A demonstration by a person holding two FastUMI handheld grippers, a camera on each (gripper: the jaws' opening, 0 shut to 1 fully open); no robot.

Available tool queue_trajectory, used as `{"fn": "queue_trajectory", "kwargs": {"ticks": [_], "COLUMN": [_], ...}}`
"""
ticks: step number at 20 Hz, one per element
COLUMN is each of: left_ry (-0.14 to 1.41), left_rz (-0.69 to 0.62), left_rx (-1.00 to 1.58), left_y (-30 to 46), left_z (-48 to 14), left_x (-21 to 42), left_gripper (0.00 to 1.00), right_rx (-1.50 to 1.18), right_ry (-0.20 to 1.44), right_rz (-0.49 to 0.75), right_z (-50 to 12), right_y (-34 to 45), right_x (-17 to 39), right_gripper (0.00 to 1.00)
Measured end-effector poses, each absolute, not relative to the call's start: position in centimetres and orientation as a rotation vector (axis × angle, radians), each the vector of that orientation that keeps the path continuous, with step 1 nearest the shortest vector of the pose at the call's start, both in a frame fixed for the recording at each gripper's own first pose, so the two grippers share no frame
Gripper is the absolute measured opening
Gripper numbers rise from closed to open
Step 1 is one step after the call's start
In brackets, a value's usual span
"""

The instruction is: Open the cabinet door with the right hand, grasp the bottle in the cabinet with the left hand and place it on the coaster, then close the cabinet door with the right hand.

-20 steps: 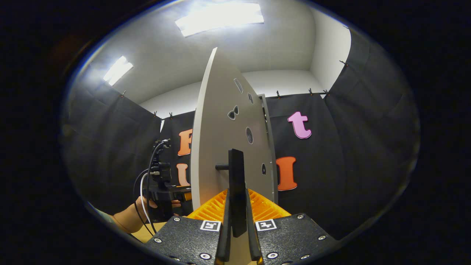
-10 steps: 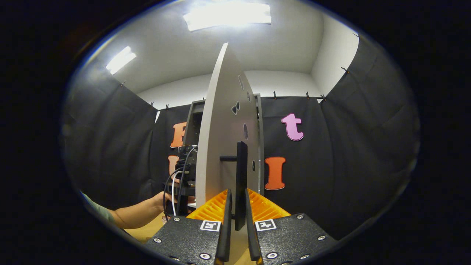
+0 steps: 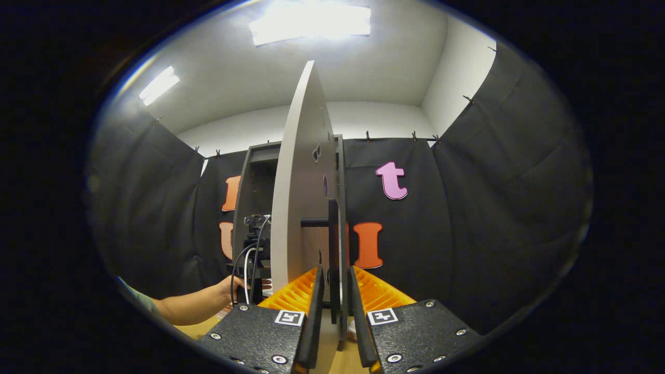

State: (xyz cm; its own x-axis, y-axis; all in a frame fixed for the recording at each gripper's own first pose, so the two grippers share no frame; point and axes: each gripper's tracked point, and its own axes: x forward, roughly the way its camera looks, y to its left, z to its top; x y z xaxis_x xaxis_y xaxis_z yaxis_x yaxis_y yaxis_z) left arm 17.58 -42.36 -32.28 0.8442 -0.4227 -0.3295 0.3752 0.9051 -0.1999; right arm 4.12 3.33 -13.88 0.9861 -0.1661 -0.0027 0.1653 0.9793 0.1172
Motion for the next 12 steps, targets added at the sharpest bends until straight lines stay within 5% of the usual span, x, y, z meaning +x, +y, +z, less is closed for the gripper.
{"fn": "queue_trajectory", "kwargs": {"ticks": [2, 5, 12], "left_ry": [0.38, 0.418, 0.433], "left_rz": [-0.428, -0.402, -0.434], "left_rx": [-0.12, -0.083, -0.104], "left_y": [-42.8, -42.5, -41.3], "left_z": [-32.7, -33.9, -33.0], "left_x": [18.0, 18.5, 16.6], "left_gripper": [1.0, 0.92, 0.86], "right_rx": [0.142, 0.143, 0.12], "right_ry": [-0.009, -0.028, -0.033], "right_rz": [-0.163, -0.147, -0.186], "right_z": [-14.1, -14.2, -14.2], "right_y": [2.8, 2.7, 2.2], "right_x": [3.8, 3.4, 3.0], "right_gripper": [0.3, 0.32, 0.5]}}
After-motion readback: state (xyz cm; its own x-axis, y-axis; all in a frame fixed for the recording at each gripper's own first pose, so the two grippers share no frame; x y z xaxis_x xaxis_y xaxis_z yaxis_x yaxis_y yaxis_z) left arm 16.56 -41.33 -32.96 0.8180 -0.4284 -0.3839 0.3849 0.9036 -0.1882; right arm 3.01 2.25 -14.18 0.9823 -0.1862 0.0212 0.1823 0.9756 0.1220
